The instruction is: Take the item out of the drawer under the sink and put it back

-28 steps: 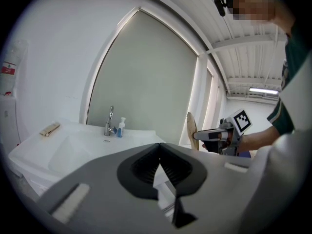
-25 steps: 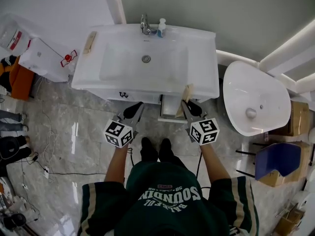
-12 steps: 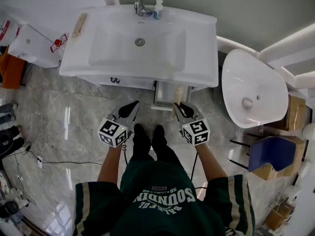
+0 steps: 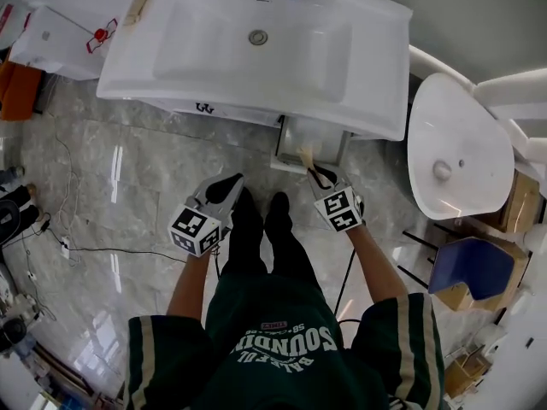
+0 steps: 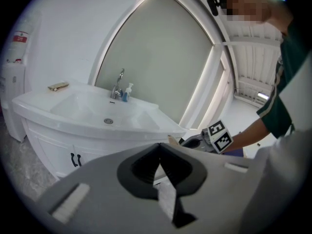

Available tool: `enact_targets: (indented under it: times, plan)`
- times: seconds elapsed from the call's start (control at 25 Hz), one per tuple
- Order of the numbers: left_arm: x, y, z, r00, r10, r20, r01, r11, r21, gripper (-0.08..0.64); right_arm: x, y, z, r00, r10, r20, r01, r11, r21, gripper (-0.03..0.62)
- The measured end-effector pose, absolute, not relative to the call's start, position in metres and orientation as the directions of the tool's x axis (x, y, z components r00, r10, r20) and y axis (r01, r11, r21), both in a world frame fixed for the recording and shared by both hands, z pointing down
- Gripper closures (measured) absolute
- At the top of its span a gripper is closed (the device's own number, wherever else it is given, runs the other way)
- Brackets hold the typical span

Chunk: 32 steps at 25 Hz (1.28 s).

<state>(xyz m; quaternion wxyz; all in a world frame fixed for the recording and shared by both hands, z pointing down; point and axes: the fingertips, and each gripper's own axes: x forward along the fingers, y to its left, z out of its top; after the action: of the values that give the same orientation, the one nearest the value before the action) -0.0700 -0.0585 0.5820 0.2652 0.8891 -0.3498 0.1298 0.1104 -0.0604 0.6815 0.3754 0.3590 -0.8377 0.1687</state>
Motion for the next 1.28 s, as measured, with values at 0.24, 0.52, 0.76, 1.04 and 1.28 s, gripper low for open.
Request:
enact_targets:
  times: [0.24,0.52,0.76,1.04,1.28]
  plan:
    - [-0.081,-0.047,0.609,0.701,-0.553,0.45,-0.712,-0.574,0.404,0.511,0.113,-0.077,0.741,-0.411,-0.399,0.82,-0.679,0.734,0.016,0.545]
    - [-0.089,-0.04,0.64,0.687,-0.527,0.5,-0.723,-0.561,0.403,0.511,0.118,-0.108,0.814,-0.348,-0.339,0.874,-0.667,0.744,0.022,0.545]
    - [-0.099,-0.042,0.662,0.662,-0.547,0.512,-0.749,-0.512,0.421,0.511,0.125,-0.132,0.86,-0.295,-0.325,0.898,-0.681,0.731,0.04,0.546]
    - [-0.099,-0.038,0.689,0.654,-0.53,0.54,-0.756,-0.487,0.438,0.511,0.127,-0.15,0.914,-0.231,-0.274,0.933,-0.68,0.732,0.047,0.546]
    - [-0.108,-0.041,0.7,0.638,-0.533,0.556,-0.769,-0.466,0.437,0.511,0.131,-0.161,0.941,-0.184,-0.268,0.946,-0.697,0.714,0.067,0.551]
